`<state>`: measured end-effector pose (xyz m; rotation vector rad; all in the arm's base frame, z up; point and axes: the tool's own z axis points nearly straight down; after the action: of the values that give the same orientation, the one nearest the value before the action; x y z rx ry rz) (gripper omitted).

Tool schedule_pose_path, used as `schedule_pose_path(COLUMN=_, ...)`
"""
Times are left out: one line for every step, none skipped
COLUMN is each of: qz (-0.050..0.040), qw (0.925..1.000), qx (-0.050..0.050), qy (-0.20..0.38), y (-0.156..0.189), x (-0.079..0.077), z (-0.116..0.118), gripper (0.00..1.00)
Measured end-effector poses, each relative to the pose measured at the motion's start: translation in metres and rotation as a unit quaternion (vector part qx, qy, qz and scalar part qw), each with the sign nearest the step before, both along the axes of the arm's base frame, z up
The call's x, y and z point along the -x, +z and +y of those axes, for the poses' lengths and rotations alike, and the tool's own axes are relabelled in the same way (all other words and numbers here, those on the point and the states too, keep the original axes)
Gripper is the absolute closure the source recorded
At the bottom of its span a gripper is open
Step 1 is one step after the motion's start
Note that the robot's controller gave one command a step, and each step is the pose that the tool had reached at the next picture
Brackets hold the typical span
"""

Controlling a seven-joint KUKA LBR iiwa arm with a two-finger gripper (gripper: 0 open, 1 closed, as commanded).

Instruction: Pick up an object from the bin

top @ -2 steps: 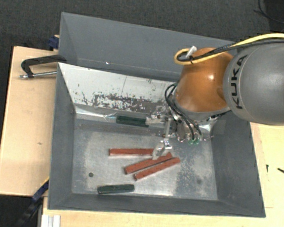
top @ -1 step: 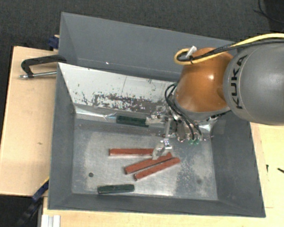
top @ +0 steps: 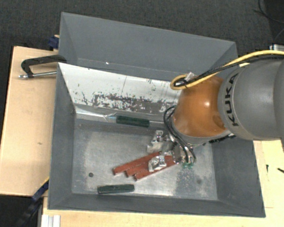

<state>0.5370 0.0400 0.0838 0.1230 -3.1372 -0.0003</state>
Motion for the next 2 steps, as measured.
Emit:
schedule_pose_path(qz=0.0000, qw=1.0000, qx=0.000, qy=0.000, y=0.000, x=0.000, z=0.000, gripper=1.00)
schedule_pose_path(qz=-0.0035, qw=1.0000, qx=-0.001, qy=0.001, y=0.035, x=0.006, z=-0.003, gripper=1.00)
